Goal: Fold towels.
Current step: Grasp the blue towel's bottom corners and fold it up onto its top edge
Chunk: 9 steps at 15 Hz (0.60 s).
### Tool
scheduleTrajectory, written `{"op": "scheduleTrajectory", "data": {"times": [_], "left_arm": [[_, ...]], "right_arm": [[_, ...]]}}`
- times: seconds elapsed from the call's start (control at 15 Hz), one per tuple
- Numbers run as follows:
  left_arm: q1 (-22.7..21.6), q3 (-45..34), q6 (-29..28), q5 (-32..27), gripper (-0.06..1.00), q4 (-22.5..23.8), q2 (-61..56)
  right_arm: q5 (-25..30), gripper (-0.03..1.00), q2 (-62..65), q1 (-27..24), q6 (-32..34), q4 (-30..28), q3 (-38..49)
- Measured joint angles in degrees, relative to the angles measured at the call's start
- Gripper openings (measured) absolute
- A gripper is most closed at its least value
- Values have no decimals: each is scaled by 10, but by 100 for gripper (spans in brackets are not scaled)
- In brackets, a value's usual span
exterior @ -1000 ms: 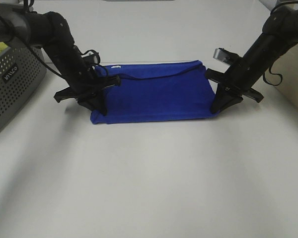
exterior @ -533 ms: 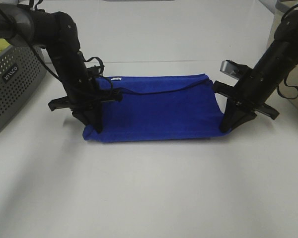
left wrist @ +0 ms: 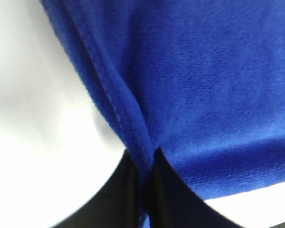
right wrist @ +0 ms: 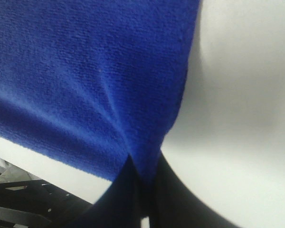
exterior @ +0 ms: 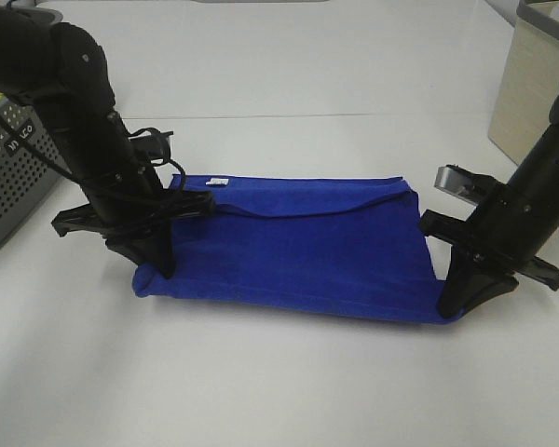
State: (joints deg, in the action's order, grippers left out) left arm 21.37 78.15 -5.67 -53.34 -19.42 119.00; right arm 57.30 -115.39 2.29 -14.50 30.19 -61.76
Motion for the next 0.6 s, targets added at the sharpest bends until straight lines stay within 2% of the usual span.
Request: {"op": "scheduleTrajectory", "data": {"times": [0.2,0.33,0.6], "left_arm": [[0,-2,0,26,5,-14,-2],[0,15,0,39,5,-15,-2],[-18,110,-18,69,5,-15,21]], "right_arm": [[-5,2,2,0,-12,7,-35],[-8,2,2,0,-15,16,-95],[-11,2,-29,0,-15,22,-229]]}}
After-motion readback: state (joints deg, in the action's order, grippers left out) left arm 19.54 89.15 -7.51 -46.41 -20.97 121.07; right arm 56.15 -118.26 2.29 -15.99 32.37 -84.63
